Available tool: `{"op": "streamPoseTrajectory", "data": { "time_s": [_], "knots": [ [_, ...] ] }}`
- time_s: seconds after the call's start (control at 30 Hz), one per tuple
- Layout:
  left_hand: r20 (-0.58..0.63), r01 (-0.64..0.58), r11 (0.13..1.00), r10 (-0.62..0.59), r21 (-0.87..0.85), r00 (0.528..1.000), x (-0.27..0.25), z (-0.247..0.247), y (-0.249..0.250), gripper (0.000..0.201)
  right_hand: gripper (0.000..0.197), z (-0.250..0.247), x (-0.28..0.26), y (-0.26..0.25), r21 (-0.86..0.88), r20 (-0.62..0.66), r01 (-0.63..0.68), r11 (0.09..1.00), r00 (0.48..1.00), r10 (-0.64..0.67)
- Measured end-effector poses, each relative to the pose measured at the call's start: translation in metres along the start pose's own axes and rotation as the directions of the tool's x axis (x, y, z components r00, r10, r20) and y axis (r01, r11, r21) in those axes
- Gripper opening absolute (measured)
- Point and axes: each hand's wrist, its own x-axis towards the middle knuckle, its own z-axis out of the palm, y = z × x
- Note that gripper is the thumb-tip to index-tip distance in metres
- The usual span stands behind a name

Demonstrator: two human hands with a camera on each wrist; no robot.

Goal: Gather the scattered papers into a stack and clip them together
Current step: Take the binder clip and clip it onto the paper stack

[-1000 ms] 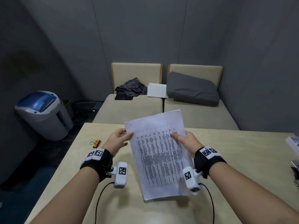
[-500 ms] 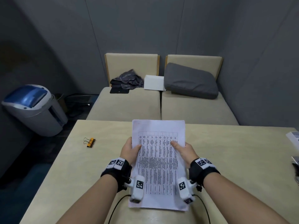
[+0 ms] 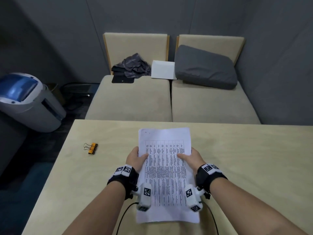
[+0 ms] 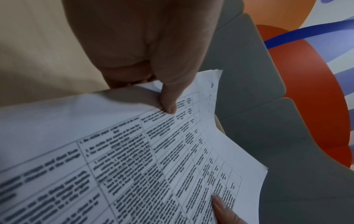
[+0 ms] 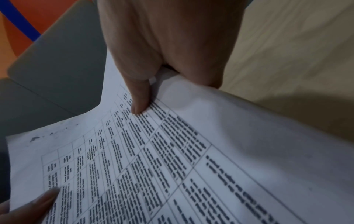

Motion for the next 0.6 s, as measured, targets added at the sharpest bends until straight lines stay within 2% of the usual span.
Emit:
{"op": "streamPoseTrajectory", "data": {
  "time_s": [0.2,0.4,0.5,0.6],
  "knots": [
    [0.029,0.063,0.990,-0.067,0.122,0.997,0.025,0.015,-0.020,0.028,0.034,0.003,0.022,0.025,-0.057,-0.066,-0.096,0.994,0.994,0.092],
    [0.034,0.122,0.957,-0.135,0.264,0.990,0.044,0.029,-0.029,0.030,0.034,0.000,0.034,0.043,-0.135,-0.229,-0.141,0.981,0.967,0.108],
    [0.028,0.140,0.954,-0.153,0.265,0.988,0.044,0.034,-0.030,0.034,0.044,-0.004,0.034,0.043,-0.160,-0.275,-0.179,0.971,0.953,0.130],
    [0.012,0.125,0.958,-0.133,0.257,0.991,0.046,0.027,-0.027,0.050,0.073,-0.007,0.034,0.040,-0.223,-0.323,-0.202,0.954,0.938,0.123]
  ]
}}
